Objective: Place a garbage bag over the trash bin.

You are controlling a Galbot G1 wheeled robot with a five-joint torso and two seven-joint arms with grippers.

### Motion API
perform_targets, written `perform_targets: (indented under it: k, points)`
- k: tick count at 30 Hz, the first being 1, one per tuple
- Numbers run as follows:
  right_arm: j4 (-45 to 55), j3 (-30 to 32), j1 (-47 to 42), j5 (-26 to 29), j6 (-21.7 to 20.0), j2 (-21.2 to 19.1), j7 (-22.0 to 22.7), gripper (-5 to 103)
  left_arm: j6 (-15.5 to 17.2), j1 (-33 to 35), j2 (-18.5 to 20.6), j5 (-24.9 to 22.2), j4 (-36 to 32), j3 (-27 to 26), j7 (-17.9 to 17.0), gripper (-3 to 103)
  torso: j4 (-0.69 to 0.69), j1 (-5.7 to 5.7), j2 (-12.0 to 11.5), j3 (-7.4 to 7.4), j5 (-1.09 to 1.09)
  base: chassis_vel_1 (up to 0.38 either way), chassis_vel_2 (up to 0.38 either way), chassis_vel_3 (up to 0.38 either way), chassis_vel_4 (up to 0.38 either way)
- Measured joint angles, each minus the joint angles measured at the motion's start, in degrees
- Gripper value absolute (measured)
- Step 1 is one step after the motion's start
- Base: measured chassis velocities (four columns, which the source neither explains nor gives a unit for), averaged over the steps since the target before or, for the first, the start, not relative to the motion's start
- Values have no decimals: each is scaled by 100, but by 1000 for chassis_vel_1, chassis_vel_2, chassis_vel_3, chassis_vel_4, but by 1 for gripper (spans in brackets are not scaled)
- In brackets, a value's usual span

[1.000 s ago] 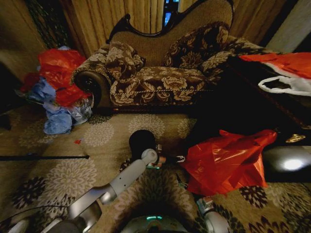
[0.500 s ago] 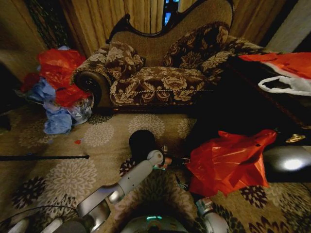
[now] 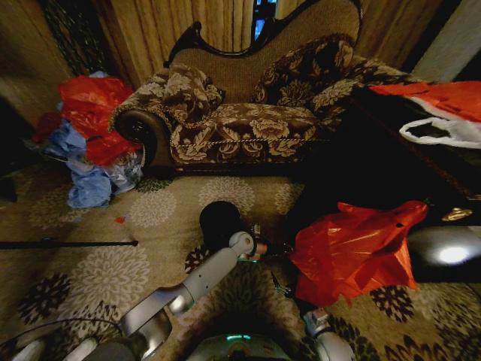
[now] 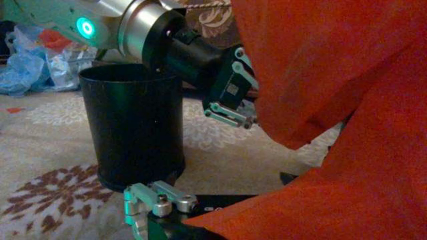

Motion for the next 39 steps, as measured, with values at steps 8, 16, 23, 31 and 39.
perform_targets:
  k: [8,16,23,31,39]
  points:
    - [29,-8,-91,-5,13,-56,0,100,0,102,141,129,-234,-258,4,2,-1,0,0,0,-1,0,0,0,0]
    - [-4,-59,-90,-50,50,-68,-28,100,0,236,725,199,-906,-737,-150,0,0,0,0,0,-1,0,0,0,0]
    - [-34,-98,-115,-100,105,-106,-112,100,0,382,1269,197,-1666,-1374,-339,0,0,0,0,0,-1,0,0,0,0]
    - [-32,-118,-105,-106,132,-143,-151,100,0,810,2477,153,-2831,-2286,-482,0,0,0,0,0,-1,0,0,0,0]
    - [-24,-165,-102,-127,146,-149,-198,100,-27,1286,3289,141,-3436,-2867,-461,0,-1,0,0,0,-2,0,0,0,0]
